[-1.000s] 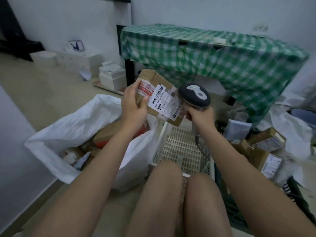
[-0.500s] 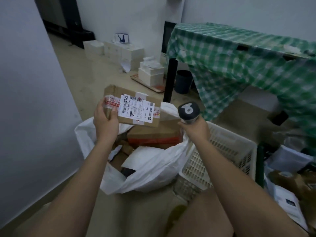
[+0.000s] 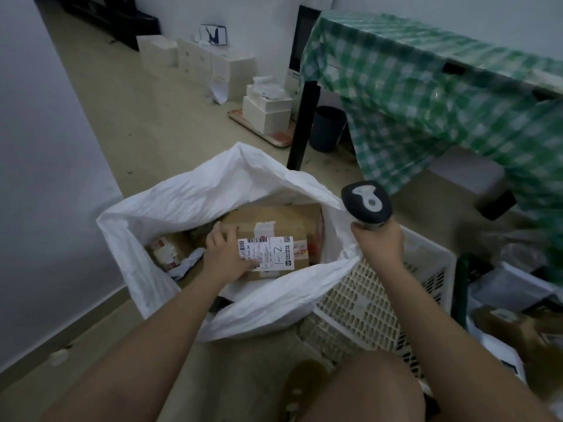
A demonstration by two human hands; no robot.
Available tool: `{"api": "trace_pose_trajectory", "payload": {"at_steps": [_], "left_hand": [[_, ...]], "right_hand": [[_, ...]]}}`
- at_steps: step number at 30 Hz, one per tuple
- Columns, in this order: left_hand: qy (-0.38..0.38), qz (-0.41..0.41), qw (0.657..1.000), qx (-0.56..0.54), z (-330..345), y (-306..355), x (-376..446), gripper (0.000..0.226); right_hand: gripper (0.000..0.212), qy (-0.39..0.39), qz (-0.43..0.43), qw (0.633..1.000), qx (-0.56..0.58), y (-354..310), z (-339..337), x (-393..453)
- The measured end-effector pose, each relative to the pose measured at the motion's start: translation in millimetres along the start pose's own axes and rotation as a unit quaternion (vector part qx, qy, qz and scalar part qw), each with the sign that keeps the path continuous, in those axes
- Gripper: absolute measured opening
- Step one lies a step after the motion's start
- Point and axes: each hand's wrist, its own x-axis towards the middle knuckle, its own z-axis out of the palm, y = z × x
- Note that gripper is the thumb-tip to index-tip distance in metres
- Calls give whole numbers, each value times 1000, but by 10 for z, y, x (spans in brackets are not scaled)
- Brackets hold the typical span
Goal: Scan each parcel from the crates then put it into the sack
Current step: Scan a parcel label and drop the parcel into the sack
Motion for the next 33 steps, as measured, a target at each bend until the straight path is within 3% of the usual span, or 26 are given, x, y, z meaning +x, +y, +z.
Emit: {"api": "trace_pose_trajectory", "payload": {"at_steps": [3,7,12,17,22,27,33], "left_hand": [[76,110,981,143,46,160,65,91],[93,138,963,214,109,362,187,85],[-36,132,980,145,133,749,410,70],[-146,136,975,95,268,938,537,77],[-165,150,975,3,206,803,477,55],[-83,139,985,-67,18,938,227,43],[15,237,956,-174,-192,1564,-217,29]], "right_hand": [[10,2,0,1000,1,93,-28,3],[13,12,0,1000,19,228,-78,52],[8,22,-24,999,-13,345,-155,201],[10,37,-17,998,-45,535,-170,359],[12,27,6,999,-20,682,-205,352],[25,16,13,997,68,628,-380,186],[25,18,13,999,30,713,-875,20]]}}
